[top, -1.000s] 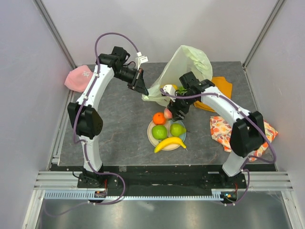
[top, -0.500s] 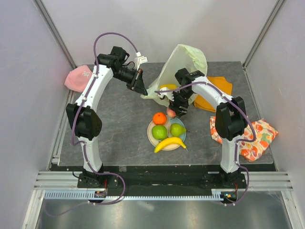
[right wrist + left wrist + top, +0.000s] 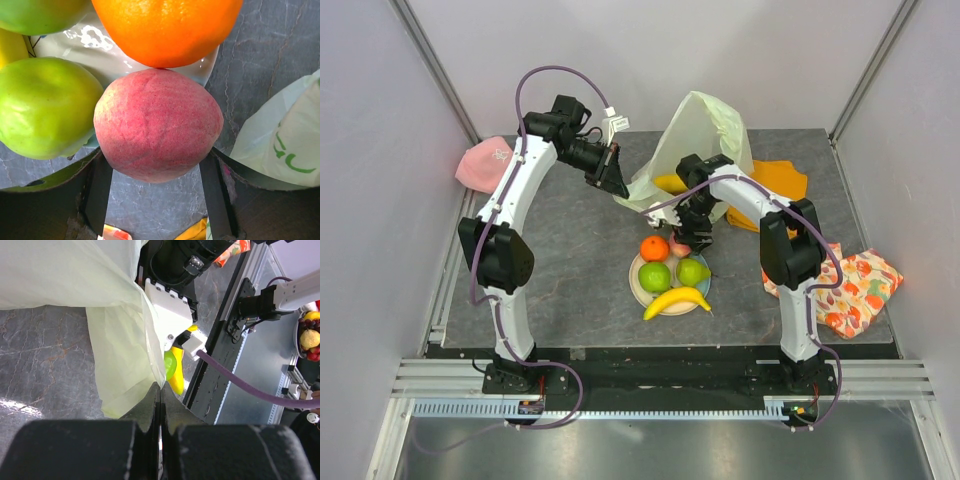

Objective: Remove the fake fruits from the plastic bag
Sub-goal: Place the fake fruit on the plate.

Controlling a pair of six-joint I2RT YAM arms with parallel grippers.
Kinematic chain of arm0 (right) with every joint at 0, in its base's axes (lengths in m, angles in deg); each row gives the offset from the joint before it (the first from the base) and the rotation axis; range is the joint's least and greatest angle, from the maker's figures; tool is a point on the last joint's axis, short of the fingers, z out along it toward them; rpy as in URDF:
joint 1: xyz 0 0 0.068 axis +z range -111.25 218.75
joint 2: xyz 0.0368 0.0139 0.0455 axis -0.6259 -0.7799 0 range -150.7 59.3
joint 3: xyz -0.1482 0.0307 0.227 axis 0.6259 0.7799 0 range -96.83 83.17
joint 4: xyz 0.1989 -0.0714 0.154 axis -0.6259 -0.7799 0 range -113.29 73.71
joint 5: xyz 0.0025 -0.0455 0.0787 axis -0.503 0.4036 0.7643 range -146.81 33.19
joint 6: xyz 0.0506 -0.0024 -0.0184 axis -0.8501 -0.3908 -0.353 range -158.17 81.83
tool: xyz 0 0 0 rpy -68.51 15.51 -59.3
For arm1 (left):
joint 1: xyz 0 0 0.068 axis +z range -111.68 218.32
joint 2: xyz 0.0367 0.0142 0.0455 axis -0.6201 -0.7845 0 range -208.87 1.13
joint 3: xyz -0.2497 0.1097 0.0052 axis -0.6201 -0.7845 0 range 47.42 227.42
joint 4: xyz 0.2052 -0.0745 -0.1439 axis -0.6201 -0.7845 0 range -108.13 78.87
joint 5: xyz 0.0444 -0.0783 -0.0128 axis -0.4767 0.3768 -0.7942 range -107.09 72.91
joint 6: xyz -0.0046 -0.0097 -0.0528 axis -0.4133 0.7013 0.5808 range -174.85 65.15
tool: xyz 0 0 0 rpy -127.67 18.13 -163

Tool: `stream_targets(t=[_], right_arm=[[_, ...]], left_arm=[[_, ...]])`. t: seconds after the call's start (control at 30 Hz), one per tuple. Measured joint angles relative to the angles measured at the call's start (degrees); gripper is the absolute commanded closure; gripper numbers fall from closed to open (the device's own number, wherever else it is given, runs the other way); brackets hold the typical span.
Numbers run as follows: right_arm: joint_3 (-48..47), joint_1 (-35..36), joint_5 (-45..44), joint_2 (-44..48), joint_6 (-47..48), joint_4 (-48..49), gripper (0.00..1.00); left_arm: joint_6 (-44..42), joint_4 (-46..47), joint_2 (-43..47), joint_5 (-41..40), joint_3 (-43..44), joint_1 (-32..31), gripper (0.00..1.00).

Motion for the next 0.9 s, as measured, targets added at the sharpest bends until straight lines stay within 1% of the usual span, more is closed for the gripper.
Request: stream_targets(t=[0.23, 0.43, 0.47, 0.9], right_arm=[[0.0, 0.6, 0.1, -0.8, 2.2, -0.4, 0.34], [0.0, 1.2, 0.1, -0.9, 2.6, -0.6, 0.23], [0.0, 1.4, 0.1, -1.0, 2.6, -0.6, 0.02], [0.0, 1.4, -0.4, -1.3, 3.0, -0.4, 0.02]], left_arm=[[0.0, 0.0, 0.0, -0.5, -0.1, 0.0, 0.98], [0.0, 0.0, 0.0, -1.2, -0.4, 0.0, 0.98], [0.0, 0.0, 0.0, -1.2, -0.4, 0.0, 0.98], [0.0, 0.0, -0.6, -1.2, -0.4, 0.0, 0.98]])
